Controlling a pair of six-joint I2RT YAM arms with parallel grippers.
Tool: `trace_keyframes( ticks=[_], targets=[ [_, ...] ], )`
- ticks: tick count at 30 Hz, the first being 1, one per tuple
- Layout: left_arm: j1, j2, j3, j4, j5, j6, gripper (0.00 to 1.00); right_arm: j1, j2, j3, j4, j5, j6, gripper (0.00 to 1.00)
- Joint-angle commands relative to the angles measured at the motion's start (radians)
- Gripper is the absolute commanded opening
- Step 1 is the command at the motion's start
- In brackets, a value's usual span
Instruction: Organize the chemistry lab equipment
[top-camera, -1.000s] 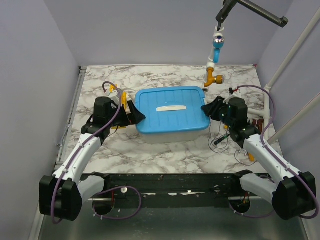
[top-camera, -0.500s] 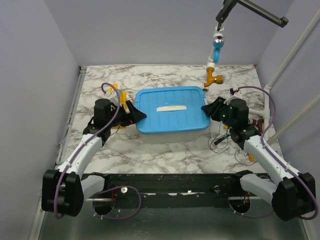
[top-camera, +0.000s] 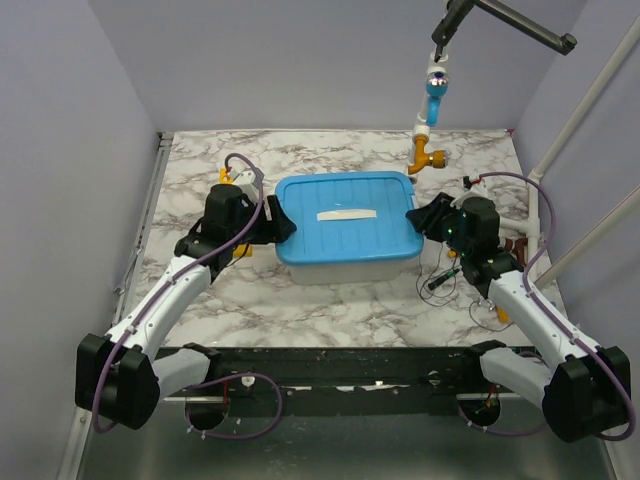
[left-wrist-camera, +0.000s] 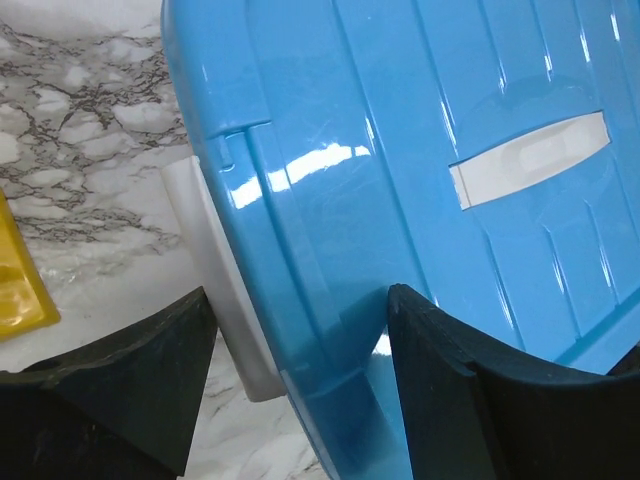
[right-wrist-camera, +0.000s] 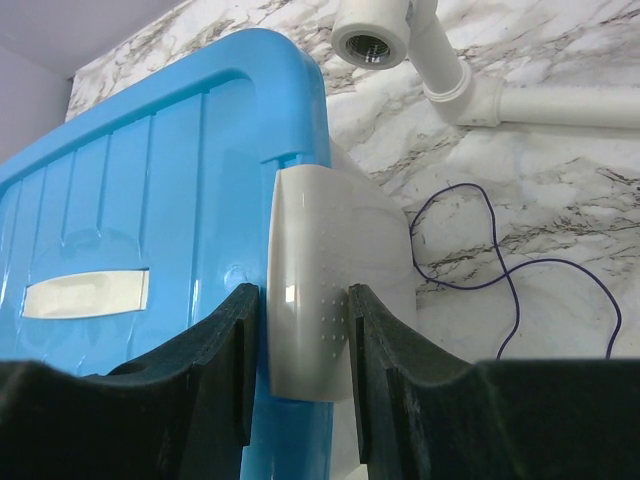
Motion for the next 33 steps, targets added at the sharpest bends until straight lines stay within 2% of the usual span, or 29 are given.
trace_keyframes(
  ticks=[1, 11, 14, 16, 17, 22, 24, 33],
  targets=[
    [-0.073, 0.057, 0.046, -0.112, -0.068, 0.082, 0.49, 0.007, 0.003, -0.041, -0.084, 0.001, -0.036, 0.05],
    [-0.158, 0.104, 0.108, -0.171, -0.184, 0.139, 0.37, 0.007, -0.005, -0.063, -0.066, 0.018, -0.015, 0.04],
    [-0.161, 0.100, 0.113, -0.176, -0.192, 0.140, 0.38, 0.007, -0.022, -0.060, -0.075, 0.047, -0.015, 0.08],
    [-0.160, 0.086, 0.112, -0.170, -0.194, 0.140, 0.46, 0.007, -0.037, -0.046, -0.093, 0.057, -0.021, 0.13],
    [-0.161, 0.076, 0.113, -0.165, -0.194, 0.141, 0.51, 0.006, -0.043, -0.037, -0.100, 0.078, -0.024, 0.18],
    [-0.161, 0.034, 0.139, -0.155, -0.201, 0.166, 0.86, 0.007, -0.065, 0.014, -0.170, 0.122, -0.055, 0.63],
    [-0.161, 0.014, 0.158, -0.156, -0.212, 0.177, 0.96, 0.007, -0.075, 0.039, -0.203, 0.151, -0.074, 0.77],
    [-0.151, -0.158, 0.187, -0.123, -0.376, 0.197, 0.99, 0.007, -0.192, 0.159, -0.313, 0.266, -0.161, 0.90]
  ],
)
